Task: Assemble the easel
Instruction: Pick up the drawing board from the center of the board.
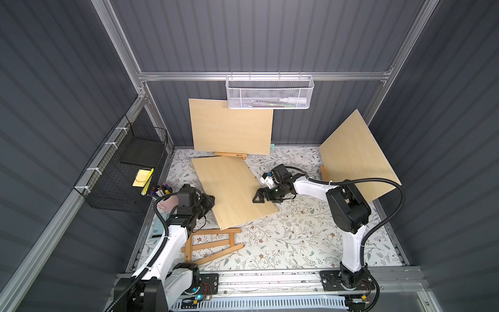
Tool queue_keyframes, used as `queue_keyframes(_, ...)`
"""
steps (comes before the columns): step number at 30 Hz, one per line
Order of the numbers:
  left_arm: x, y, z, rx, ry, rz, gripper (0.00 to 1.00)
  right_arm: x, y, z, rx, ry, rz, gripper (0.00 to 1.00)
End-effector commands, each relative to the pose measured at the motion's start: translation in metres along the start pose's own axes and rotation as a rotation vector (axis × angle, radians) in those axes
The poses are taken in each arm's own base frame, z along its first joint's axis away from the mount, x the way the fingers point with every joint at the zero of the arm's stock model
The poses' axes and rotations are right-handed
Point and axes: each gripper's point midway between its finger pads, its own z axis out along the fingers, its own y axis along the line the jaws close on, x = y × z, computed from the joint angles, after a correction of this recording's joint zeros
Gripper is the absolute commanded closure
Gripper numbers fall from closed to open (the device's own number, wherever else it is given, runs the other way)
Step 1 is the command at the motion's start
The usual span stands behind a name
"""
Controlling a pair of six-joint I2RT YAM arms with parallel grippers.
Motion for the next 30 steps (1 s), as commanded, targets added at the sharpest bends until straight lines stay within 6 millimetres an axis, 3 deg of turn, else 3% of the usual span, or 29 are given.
queue_keyframes(1, 0.003, -0.140, -0.062, 0.568, 0.000, 0.264, 1.00, 0.029, 0.033, 0.027, 0.044, 0.065, -0.253, 0.01)
queue_keyframes(11, 0.009, -0.101, -0.053, 0.389, 0.010, 0.194, 1.00, 0.027, 0.032, 0.026, 0.062, 0.058, -0.264, 0.01)
queue_keyframes(17, -0.006, -0.094, -0.076, 0.278, -0.078, 0.253, 1.00, 0.028, 0.042, 0.016, 0.043, 0.047, -0.302, 0.01)
queue_keyframes(20, -0.025, -0.084, -0.089, 0.143, -0.142, 0.255, 1.00, 0.030, 0.054, 0.002, 0.035, 0.022, -0.353, 0.01)
queue_keyframes(24, -0.046, -0.072, -0.098, -0.049, -0.164, 0.269, 1.00, 0.041, 0.084, -0.025, 0.007, -0.022, -0.462, 0.01)
queue_keyframes(27, -0.060, -0.078, -0.102, -0.093, -0.185, 0.290, 1.00, 0.060, 0.107, -0.035, 0.018, -0.002, -0.590, 0.01)
queue_keyframes(30, -0.073, -0.096, -0.105, -0.030, -0.240, 0.288, 1.00, 0.081, 0.121, -0.039, 0.051, 0.042, -0.703, 0.01)
